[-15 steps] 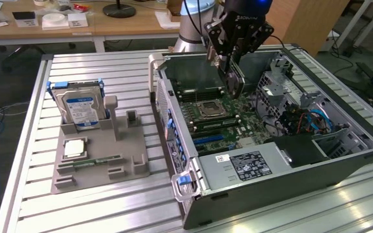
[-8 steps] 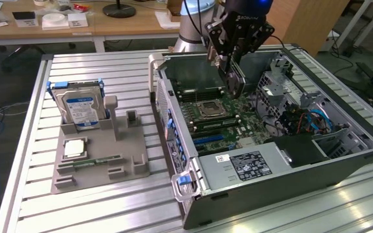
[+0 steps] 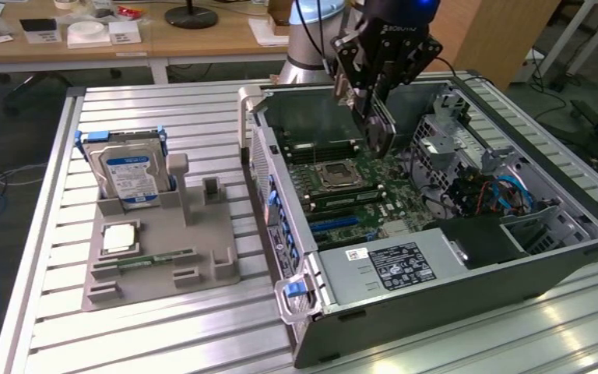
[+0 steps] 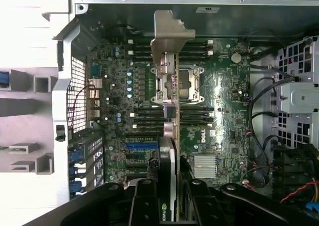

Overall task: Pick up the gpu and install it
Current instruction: 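Pick up the gpu and move the gpu toward the slot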

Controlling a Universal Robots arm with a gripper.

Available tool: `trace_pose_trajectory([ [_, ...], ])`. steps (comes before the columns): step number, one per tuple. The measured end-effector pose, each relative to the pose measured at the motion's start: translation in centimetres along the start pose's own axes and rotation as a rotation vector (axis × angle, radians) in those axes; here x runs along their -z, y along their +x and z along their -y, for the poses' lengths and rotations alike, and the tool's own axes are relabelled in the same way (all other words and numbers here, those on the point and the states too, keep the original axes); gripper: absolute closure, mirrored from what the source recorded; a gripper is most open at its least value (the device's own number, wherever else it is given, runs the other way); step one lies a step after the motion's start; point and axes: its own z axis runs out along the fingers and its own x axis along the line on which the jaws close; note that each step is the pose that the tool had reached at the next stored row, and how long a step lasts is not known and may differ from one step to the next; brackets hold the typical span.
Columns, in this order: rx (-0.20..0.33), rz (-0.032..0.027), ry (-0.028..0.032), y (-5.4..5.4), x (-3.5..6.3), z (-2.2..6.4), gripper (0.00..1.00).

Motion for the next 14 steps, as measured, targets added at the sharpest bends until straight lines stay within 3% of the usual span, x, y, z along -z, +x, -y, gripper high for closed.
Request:
trace_pose_trajectory([
  [8, 0.0, 0.0, -0.0001, -0.9, -0.02, -0.03, 0.74],
  [14, 0.0, 0.0, 0.0, -2.3, -0.06, -0.08, 0.74],
])
